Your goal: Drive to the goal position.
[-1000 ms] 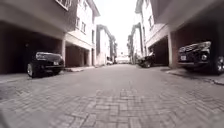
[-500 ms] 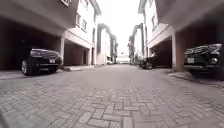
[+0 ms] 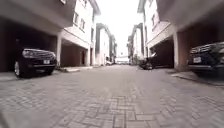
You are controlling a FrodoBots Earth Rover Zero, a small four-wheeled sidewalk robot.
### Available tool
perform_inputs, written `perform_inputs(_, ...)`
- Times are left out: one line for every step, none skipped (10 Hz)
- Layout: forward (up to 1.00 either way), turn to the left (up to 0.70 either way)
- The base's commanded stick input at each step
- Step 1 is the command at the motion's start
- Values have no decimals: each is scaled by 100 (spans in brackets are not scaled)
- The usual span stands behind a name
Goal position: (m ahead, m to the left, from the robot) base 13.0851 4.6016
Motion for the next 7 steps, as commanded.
perform_inputs(70, 0)
perform_inputs(70, 0)
perform_inputs(70, 0)
perform_inputs(70, 0)
perform_inputs(70, 0)
perform_inputs(70, 0)
perform_inputs(70, 0)
